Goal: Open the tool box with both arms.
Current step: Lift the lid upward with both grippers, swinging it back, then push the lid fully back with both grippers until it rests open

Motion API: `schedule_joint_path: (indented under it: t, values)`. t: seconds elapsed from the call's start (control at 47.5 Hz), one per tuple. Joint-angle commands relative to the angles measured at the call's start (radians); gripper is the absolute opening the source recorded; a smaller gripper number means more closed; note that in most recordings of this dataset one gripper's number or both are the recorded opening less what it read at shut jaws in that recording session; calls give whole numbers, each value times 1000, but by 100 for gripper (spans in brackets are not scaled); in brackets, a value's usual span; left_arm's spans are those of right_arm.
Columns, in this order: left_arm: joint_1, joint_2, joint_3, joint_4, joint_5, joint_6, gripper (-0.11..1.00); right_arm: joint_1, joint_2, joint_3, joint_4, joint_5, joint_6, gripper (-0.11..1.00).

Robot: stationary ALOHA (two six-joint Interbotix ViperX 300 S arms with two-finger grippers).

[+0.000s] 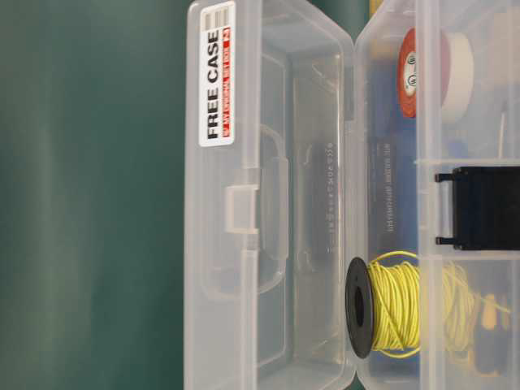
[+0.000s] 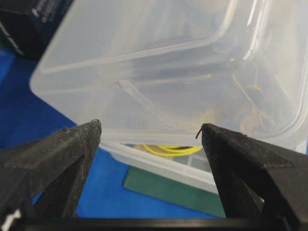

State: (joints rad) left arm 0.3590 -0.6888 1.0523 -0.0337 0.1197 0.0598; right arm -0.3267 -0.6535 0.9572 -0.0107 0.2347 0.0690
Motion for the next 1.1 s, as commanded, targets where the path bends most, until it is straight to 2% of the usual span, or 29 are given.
schedule_joint_path:
  t: [0.0,1.074]
  values:
    - [-2,-2,-72,-5,-49,-3,83,-3,5,-60,6,-54,6,77]
    - [175,69,-101,-5,-190,0,83,-164,71,-86,6,-175,8,77]
